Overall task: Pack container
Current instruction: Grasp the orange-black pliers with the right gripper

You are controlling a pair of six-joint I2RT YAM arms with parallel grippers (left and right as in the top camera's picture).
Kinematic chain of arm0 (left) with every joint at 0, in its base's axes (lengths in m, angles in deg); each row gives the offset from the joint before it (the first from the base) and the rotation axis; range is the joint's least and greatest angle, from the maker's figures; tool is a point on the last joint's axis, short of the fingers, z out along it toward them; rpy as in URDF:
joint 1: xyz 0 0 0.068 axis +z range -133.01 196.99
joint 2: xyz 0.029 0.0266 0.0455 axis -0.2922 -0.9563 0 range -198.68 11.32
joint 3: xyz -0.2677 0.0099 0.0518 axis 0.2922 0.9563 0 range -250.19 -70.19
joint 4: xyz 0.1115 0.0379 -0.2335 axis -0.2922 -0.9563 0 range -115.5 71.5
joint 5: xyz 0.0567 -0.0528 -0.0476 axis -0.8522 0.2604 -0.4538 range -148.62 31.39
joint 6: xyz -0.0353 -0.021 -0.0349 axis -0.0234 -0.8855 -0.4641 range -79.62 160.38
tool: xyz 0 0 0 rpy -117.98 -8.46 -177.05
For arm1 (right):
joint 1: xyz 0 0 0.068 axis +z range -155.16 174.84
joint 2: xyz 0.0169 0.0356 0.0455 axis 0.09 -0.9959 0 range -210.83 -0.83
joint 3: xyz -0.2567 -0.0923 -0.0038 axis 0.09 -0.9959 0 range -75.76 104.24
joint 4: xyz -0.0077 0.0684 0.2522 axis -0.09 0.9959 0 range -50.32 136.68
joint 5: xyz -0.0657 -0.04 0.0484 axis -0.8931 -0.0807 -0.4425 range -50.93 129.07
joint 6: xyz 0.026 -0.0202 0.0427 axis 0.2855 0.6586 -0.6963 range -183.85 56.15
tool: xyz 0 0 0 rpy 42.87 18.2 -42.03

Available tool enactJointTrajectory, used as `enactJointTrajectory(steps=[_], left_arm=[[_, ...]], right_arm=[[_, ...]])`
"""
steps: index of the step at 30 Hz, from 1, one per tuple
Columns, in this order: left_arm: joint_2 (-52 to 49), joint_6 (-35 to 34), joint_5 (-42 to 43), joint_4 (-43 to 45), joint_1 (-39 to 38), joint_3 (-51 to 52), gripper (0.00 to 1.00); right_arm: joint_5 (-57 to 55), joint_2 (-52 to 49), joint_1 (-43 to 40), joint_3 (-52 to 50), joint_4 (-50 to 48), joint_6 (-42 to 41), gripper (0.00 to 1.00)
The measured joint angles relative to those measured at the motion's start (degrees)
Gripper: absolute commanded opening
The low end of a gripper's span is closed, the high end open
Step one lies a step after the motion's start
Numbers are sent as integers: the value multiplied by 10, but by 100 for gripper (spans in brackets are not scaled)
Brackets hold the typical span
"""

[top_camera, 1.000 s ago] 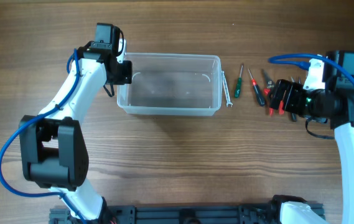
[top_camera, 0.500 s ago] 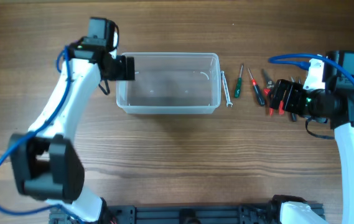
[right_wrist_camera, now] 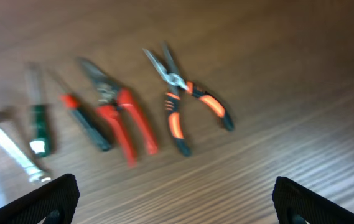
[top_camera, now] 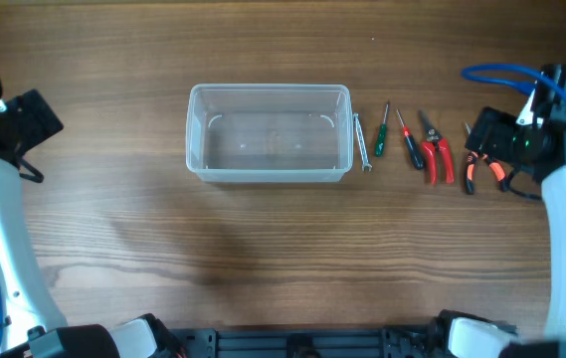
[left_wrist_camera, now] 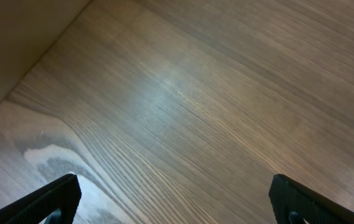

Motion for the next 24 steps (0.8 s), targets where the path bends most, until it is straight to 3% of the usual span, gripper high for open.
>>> enactJointTrajectory(steps=[6, 7, 9, 11, 17, 19, 20, 24], left_arm=[[0, 0, 0, 0, 9, 0, 100], [0, 0, 0, 0, 9, 0, 100], [0, 0, 2, 0, 9, 0, 100], [0, 0, 2, 0, 9, 0, 100], [0, 0, 2, 0, 9, 0, 99], [0, 0, 2, 0, 9, 0, 100], [0, 0, 2, 0, 9, 0, 100], [0, 0, 2, 0, 9, 0, 100]], right_arm=[[1, -142, -44, 0, 4, 17, 94], [1, -165, -44, 0, -5, 19, 73], [20, -224, -44, 1, -13, 26, 71], [37, -273, -44, 1, -19, 26, 62], [61, -337, -44, 1, -52, 19, 44], [64, -339, -44, 1, -62, 8, 12], [65, -339, -44, 1, -63, 6, 4], [75, -339, -44, 3, -61, 0, 4]])
